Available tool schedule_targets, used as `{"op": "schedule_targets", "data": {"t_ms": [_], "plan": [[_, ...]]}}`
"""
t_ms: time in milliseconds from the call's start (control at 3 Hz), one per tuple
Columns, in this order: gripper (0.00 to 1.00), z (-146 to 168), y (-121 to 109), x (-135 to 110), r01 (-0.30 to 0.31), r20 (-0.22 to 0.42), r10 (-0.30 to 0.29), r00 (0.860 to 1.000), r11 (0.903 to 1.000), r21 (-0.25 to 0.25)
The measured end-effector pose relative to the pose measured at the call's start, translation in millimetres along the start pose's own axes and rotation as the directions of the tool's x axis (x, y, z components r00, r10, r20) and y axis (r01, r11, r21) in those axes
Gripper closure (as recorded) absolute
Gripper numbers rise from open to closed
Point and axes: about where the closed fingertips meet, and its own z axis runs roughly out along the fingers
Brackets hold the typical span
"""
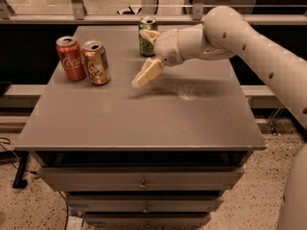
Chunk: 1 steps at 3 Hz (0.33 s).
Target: Move orange can near coke can
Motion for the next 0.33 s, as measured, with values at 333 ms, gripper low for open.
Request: {"op": "schedule_targets", "data": {"t_ms": [333], "plan": [[0.0,-90.9,-17.9,22.4,-0.05,-0.035,0.053,0.998,0.9954,0.081]]}}
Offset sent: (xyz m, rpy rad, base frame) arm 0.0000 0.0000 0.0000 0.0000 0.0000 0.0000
